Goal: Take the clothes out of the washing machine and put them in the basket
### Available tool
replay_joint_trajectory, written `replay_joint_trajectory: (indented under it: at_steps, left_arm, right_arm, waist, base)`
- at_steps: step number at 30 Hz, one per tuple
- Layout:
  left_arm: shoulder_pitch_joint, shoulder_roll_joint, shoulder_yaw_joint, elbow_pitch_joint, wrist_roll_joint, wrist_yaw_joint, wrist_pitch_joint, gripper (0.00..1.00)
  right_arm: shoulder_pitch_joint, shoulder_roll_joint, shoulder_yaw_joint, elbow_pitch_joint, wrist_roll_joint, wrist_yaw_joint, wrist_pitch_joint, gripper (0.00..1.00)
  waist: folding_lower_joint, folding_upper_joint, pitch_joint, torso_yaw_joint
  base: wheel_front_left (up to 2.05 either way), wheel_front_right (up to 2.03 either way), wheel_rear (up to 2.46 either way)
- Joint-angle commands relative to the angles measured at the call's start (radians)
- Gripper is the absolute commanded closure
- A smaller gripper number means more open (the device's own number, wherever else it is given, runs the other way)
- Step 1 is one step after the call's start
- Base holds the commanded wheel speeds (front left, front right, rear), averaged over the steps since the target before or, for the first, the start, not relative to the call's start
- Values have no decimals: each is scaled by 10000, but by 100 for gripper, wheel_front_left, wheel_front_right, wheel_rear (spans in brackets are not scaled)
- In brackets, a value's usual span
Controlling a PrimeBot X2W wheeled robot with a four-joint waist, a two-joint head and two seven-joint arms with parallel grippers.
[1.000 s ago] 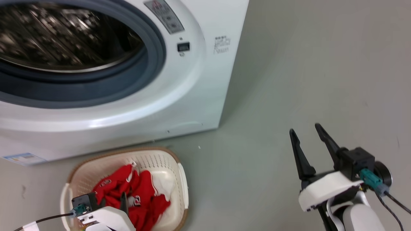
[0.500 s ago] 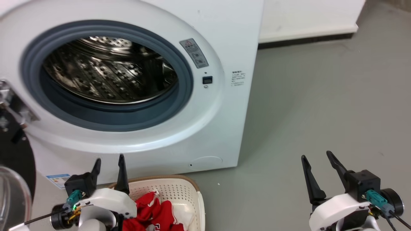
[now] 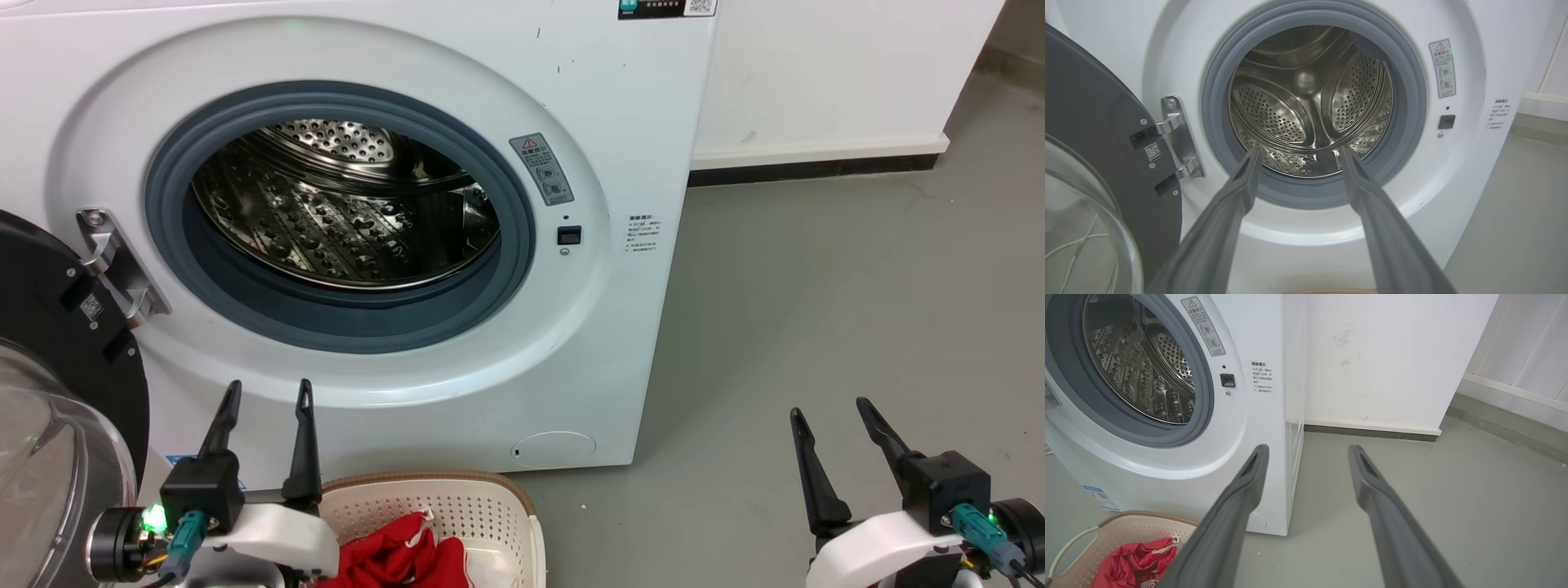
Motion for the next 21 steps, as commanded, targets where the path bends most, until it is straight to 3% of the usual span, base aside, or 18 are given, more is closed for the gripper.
replay_joint_trajectory:
  at_steps: [1, 6, 21]
  left_arm:
    - [270, 37, -78, -267, 104, 76, 182, 0]
    - [1203, -7, -13, -1362, -55, 316, 1126, 0]
    - [1490, 110, 12, -1350, -304, 420, 1459, 0]
  right_arm:
    - [132, -4, -38, -74, -82, -7, 1, 0]
    - [378, -4, -68, -194, -274, -7, 97, 0]
    - [544, -4, 105, -431, -175, -7, 178, 0]
  waist:
    - [2, 0, -43, 46]
    - [2, 0, -223, 103]
    - [2, 0, -430, -34]
  base:
    - [0, 0, 0]
    - [0, 0, 0]
    - [0, 0, 0]
